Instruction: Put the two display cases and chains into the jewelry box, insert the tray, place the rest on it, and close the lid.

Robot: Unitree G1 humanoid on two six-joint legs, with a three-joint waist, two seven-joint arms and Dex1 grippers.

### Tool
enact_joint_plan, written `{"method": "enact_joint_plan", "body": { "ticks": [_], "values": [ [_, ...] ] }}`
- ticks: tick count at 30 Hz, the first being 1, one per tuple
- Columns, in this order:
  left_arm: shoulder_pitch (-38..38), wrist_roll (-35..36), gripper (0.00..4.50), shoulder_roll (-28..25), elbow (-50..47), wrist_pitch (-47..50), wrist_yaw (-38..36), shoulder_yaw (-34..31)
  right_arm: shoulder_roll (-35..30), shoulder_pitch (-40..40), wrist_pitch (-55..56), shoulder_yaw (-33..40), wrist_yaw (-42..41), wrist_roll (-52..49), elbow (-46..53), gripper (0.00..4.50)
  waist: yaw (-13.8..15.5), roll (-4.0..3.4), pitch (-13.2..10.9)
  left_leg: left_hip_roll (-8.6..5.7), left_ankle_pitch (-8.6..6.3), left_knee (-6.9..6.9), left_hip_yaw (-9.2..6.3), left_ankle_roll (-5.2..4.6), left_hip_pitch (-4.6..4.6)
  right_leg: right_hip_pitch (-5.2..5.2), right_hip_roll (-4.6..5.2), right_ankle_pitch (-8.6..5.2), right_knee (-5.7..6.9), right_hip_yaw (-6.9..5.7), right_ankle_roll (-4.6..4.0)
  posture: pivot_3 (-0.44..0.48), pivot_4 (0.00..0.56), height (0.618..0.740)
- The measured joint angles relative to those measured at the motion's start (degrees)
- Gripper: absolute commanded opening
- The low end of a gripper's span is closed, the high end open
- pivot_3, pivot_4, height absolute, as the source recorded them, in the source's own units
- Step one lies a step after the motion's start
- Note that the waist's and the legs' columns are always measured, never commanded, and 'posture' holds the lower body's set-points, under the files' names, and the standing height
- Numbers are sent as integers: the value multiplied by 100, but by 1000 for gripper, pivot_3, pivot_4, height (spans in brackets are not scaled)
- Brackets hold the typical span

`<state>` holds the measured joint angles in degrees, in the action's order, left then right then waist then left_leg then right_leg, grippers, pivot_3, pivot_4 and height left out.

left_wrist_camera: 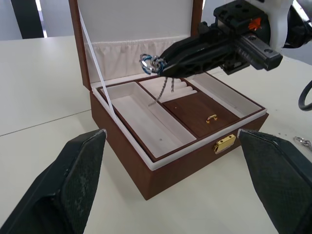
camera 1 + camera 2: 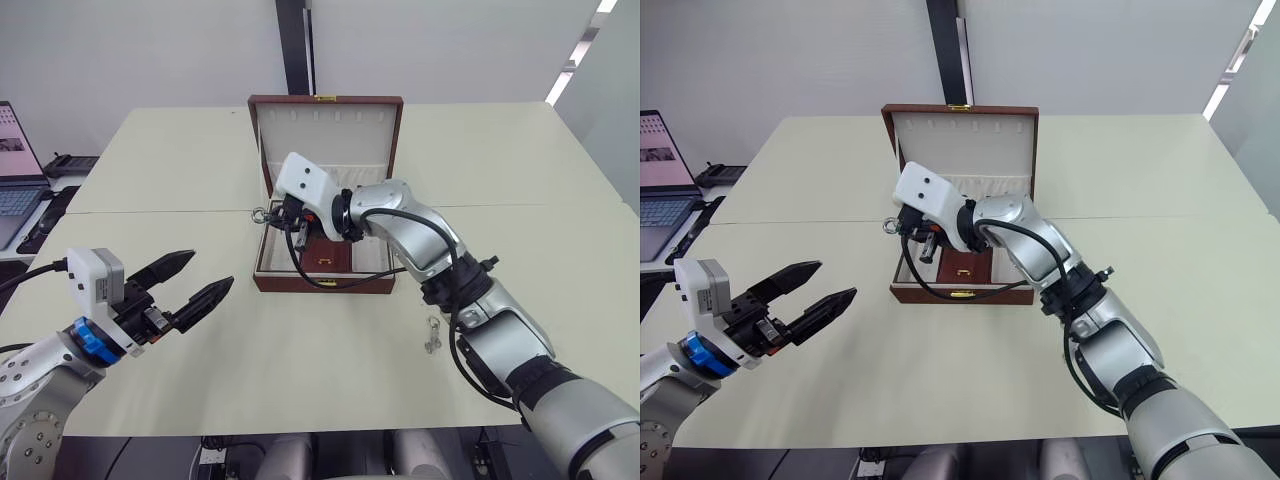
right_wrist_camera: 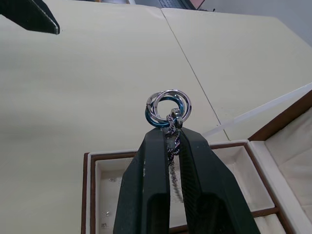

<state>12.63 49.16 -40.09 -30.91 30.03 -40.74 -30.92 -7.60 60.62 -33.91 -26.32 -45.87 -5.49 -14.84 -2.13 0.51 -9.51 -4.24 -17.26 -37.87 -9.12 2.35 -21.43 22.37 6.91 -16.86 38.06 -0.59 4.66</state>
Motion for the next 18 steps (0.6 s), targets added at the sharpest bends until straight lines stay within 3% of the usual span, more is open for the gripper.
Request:
{"method": "enact_joint_plan", "body": {
  "ticks": [4,6,14,18],
  "values": [
    [-46,1,4500,1,3,-10,-14,0,50,-3,131,-21,46,215,-356,60,-19,0,0,-3,0,0,0,0,0,0,-1,0,0,0,0,0,150,740],
    [-52,1,4500,14,4,-29,-26,0,67,-3,193,-21,87,280,-462,788,-26,-1,0,-2,0,1,0,1,0,1,0,0,0,0,0,0,150,740],
    [-60,-14,4500,162,9,-189,-120,2,83,-69,211,31,81,415,-419,2853,-28,-1,0,-1,0,1,0,1,0,1,-1,0,0,0,0,0,150,740],
    [-42,-67,4500,214,6,-206,-109,22,-8,-188,222,50,90,425,-85,4167,-26,-1,-1,-1,0,0,-1,1,-1,1,-1,0,0,0,0,0,150,740]
  ]
}}
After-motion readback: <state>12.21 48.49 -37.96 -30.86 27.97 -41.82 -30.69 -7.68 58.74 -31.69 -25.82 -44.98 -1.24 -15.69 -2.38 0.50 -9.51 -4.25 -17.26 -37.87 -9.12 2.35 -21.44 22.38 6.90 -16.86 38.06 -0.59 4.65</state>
